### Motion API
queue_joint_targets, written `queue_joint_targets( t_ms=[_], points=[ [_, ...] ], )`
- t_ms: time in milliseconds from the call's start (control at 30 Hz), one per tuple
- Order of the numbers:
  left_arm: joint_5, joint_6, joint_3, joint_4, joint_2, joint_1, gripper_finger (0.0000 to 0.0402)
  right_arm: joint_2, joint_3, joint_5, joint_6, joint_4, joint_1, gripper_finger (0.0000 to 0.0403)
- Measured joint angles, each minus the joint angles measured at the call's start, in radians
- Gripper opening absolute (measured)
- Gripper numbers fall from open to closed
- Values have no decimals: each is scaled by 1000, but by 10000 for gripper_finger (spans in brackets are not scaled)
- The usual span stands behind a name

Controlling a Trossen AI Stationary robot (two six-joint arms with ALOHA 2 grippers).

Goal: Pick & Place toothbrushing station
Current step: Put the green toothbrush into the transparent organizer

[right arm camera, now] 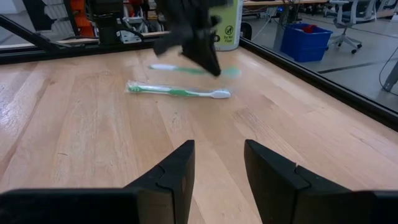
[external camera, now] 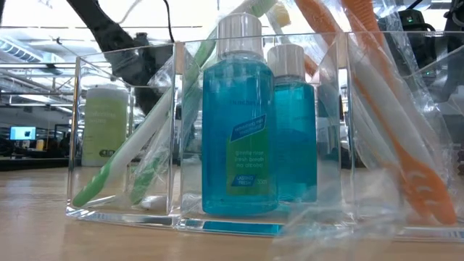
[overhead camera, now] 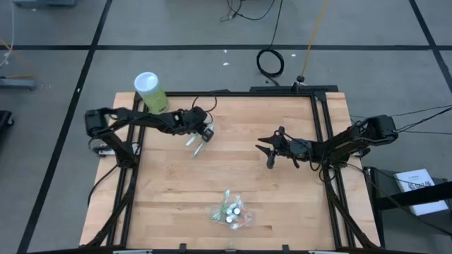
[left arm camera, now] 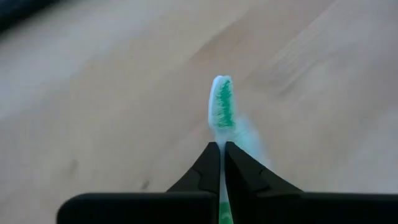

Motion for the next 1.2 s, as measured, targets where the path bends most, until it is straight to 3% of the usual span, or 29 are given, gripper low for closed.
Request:
queue_joint_targets(
  t_ms=[333, 633, 933, 1033, 1200],
  points=[
    [-21, 25, 1, 39, -284, -156, 6, 0, 0, -1, 0, -1, 0, 130],
    [-85, 109, 2, 245, -425, -500, 6, 0, 0, -1, 0, -1, 0, 130],
    [-241, 291, 4, 574, -361, -846, 4, 0, 0, -1, 0, 0, 0, 130],
    [-291, 334, 4, 704, -294, -919, 3, 0, 0, -1, 0, 0, 0, 130],
    [-286, 401, 4, 965, -157, -994, 1, 0, 0, 0, 0, 2, 0, 130]
  ],
)
